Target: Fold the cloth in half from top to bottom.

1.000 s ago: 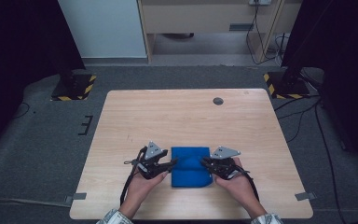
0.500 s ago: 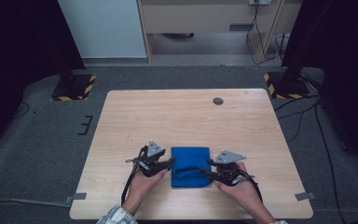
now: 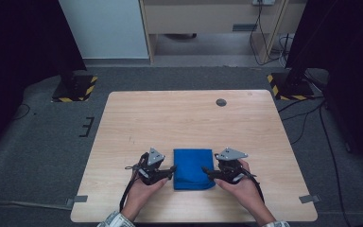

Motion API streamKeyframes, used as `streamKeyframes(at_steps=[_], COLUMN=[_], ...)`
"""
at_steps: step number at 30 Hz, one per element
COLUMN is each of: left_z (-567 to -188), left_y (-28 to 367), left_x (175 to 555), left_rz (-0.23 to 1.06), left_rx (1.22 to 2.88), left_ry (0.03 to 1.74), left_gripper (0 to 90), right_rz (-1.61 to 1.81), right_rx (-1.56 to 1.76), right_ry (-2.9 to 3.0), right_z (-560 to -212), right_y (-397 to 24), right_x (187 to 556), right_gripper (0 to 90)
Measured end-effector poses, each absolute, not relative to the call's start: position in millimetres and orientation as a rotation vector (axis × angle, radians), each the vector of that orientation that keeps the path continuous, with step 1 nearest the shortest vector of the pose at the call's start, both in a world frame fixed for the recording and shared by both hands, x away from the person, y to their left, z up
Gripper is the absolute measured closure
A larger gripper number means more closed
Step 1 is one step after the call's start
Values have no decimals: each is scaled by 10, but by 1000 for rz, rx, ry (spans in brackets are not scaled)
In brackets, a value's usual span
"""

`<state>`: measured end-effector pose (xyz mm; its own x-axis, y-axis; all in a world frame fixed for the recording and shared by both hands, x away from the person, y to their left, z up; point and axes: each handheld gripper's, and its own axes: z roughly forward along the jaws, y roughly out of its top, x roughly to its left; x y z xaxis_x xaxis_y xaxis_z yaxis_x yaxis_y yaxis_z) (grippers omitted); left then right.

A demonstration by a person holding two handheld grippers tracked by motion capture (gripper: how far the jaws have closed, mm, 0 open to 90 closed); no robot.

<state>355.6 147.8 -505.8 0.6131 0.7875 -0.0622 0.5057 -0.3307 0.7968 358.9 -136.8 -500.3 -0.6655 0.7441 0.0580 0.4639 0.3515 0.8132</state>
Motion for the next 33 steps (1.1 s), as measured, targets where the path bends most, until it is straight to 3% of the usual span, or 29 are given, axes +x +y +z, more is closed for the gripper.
streamKeyframes(at_steps=[3,6,13,33], left_z=[-4995,-4948,-4981,-5316], left_y=[1508,1580,1816,2340], left_x=[3581,3589,3662,3908], left_rz=[426,442,436,454], left_rx=[1997,1998,2020,2062], left_ry=[1012,1008,1056,1280], left_gripper=[156,100,73,63], right_rz=[1212,1197,1180,946], right_rx=[1087,1089,1155,1441], right_ry=[2285,2279,2256,2157], right_z=[-4985,-4955,-4971,-5329], right_y=[-1370,-1415,-1637,-2303], right_x=[3629,3662,3713,3971], right_gripper=[187,135,92,84])
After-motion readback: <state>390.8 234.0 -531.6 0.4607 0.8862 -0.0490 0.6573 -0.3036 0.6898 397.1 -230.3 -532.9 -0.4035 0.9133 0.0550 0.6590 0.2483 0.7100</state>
